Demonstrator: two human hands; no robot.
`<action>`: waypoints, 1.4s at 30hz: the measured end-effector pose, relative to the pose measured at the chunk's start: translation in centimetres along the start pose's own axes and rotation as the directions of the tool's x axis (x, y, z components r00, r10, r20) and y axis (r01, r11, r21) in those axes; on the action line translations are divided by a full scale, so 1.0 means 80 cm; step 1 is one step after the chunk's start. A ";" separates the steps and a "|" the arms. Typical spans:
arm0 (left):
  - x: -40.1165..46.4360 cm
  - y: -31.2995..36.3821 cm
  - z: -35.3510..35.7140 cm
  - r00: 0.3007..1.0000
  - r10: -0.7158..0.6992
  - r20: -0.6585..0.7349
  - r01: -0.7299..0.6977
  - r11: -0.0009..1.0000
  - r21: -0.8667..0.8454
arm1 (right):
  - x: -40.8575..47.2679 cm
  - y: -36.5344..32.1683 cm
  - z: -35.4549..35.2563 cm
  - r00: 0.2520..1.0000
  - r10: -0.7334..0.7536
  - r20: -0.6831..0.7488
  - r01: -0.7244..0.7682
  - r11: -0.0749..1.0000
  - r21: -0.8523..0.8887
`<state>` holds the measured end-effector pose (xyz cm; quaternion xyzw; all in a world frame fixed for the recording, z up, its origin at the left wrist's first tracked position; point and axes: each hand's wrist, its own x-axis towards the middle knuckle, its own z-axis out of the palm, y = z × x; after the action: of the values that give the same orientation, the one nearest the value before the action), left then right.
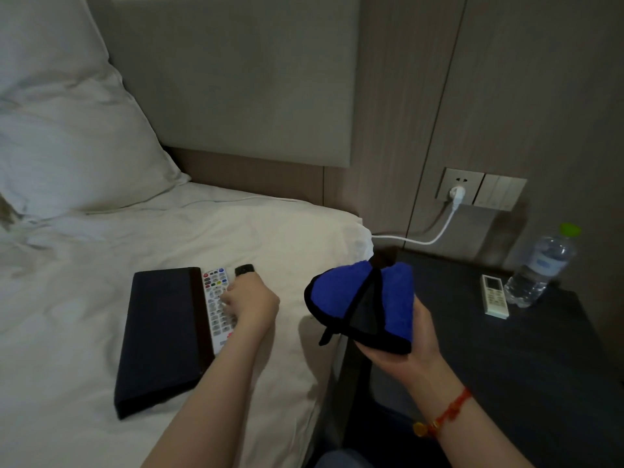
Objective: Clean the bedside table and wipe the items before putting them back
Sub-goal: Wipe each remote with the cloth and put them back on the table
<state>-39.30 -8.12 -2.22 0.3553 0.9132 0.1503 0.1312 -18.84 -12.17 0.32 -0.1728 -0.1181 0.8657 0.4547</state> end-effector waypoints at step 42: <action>-0.270 0.065 -0.019 0.603 0.782 -0.160 -0.730 0.459 -0.507 | -0.090 -0.074 0.002 0.719 -0.675 -0.167 0.363 0.568 -0.739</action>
<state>-21.26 -19.58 3.97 0.6791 0.5739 0.4183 0.1858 -10.72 -14.83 3.95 -0.4646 -0.3580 0.5246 0.6172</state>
